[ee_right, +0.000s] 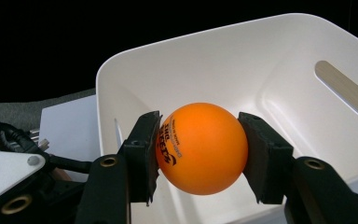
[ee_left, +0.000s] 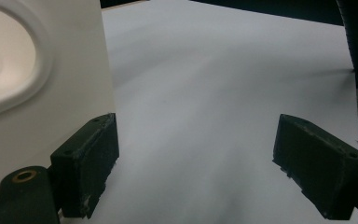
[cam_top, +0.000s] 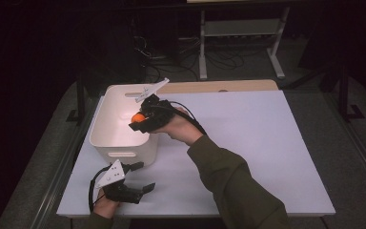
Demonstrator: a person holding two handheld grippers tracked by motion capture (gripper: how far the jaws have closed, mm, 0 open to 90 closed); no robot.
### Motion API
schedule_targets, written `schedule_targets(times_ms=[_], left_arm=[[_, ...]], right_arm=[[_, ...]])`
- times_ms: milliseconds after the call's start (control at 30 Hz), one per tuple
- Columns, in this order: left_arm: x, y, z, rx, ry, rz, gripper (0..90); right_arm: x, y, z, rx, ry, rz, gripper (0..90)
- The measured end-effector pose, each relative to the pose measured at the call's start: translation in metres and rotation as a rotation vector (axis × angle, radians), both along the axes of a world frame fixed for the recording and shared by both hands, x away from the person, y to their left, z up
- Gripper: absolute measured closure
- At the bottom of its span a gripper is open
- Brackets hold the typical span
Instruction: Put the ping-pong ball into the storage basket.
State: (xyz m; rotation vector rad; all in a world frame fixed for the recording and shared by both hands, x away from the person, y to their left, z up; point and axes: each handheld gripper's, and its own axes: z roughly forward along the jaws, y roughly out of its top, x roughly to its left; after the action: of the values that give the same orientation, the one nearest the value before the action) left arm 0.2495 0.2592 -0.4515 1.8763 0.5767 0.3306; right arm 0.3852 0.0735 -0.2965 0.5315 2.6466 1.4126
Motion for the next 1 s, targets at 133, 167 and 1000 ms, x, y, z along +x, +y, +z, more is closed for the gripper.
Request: schedule_targets(times_ms=[133,167,1000], left_arm=[[0.000,0.000,0.000,0.002,-0.007,0.001,14.1],[0.000,0.000,0.000,0.002,-0.008,0.000,14.1],[0.000,0.000,0.000,-0.001,-0.006,0.000,14.1]], right_arm=[[0.002,0.008,-0.002,-0.015,-0.004,0.005,49.4],[0.003,0.009,-0.003,-0.020,-0.001,0.003,49.4],[0.017,0.045,-0.012,-0.142,0.013,0.020,49.3]])
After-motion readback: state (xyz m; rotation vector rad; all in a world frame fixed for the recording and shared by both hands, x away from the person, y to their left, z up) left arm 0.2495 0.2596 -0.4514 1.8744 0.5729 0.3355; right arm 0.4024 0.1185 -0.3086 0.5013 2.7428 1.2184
